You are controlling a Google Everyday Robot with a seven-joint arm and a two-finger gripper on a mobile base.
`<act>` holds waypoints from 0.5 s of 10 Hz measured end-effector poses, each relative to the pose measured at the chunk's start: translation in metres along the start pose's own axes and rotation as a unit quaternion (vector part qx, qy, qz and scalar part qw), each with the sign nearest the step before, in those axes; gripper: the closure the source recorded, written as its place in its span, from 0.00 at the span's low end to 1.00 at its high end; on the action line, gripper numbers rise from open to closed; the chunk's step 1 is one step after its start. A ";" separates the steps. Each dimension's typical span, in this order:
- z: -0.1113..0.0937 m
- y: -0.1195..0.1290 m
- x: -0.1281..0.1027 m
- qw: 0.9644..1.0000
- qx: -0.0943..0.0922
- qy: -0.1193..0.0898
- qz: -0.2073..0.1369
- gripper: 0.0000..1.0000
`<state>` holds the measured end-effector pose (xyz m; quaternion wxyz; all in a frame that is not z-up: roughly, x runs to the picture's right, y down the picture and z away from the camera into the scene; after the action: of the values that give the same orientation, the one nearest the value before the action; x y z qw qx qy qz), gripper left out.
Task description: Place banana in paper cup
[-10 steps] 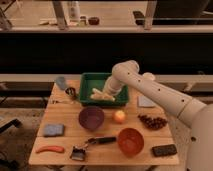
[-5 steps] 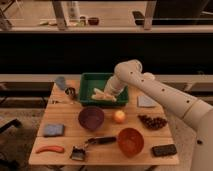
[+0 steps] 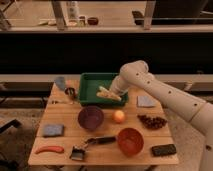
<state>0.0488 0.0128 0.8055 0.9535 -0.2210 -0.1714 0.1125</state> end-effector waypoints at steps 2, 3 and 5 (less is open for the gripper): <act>-0.032 -0.020 0.023 1.000 0.022 -0.004 0.021 0.97; -0.043 -0.032 0.040 0.999 0.029 -0.010 0.032 0.97; -0.052 -0.060 0.073 0.998 0.037 -0.022 0.048 0.97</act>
<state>0.1437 -0.0385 0.8092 0.9505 -0.1907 -0.1775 0.1694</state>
